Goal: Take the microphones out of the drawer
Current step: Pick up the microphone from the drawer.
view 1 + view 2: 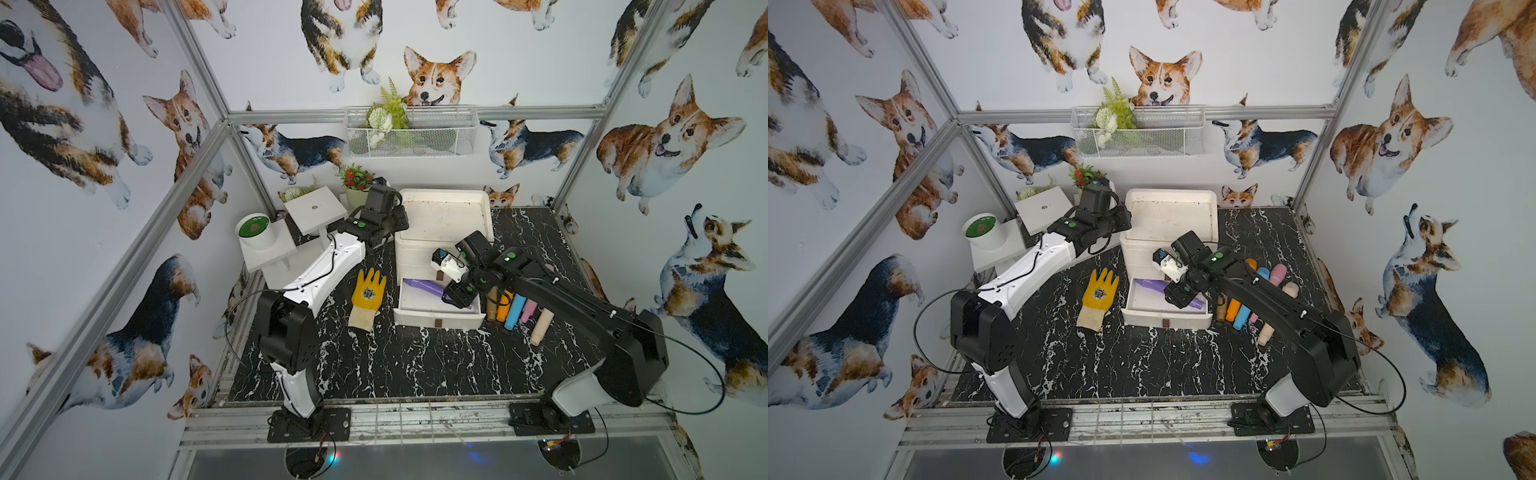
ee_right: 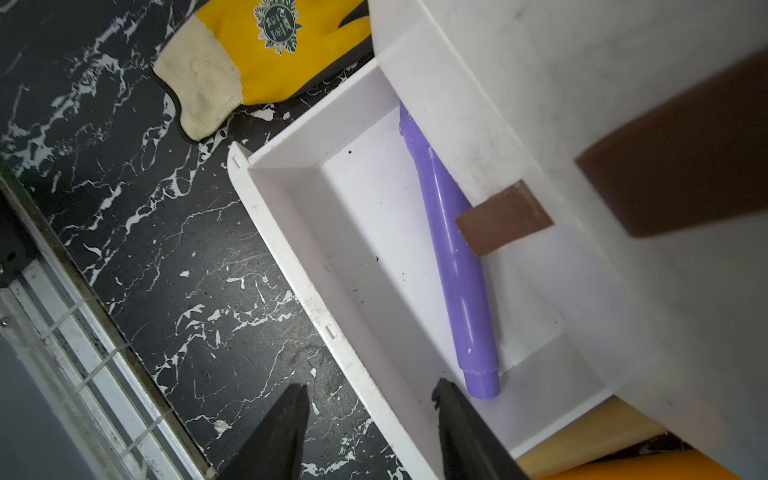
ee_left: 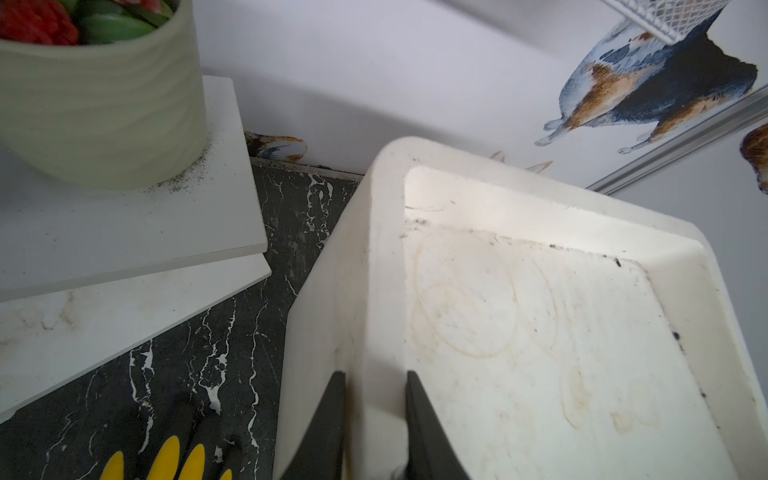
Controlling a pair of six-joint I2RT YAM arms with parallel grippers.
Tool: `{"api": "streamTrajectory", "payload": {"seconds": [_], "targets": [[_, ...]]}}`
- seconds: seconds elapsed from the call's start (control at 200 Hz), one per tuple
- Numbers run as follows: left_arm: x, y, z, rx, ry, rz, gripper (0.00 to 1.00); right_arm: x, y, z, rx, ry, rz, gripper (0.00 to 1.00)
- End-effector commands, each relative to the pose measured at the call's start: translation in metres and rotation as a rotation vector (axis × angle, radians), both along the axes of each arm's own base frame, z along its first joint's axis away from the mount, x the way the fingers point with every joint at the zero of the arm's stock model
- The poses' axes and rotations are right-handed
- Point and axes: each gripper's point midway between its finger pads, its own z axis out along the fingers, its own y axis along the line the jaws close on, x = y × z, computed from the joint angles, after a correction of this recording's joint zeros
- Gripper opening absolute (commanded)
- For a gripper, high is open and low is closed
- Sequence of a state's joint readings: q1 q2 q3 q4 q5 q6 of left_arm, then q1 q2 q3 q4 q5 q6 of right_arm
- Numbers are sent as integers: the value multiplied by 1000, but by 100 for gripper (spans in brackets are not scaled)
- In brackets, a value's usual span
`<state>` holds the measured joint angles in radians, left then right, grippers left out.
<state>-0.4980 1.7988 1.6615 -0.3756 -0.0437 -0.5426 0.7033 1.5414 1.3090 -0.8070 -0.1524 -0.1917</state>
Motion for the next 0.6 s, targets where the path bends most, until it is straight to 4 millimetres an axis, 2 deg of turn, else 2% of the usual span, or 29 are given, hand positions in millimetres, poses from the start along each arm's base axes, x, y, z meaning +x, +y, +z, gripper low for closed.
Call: {"api": "streamTrajectory", "payload": {"seconds": [0.0, 0.14, 0.35, 0.596], "targets": [[-43, 17, -64, 88, 297, 7, 16, 6, -2, -15, -101, -48, 59, 55], [-43, 19, -63, 91, 297, 6, 16, 19, -1, -35, -206, -120, 93, 56], [-44, 21, -63, 90, 298, 10, 16, 40, -5, -54, -281, -228, 96, 60], [-43, 20, -64, 85, 297, 8, 16, 51, 2, -69, -273, -265, 93, 61]]}}
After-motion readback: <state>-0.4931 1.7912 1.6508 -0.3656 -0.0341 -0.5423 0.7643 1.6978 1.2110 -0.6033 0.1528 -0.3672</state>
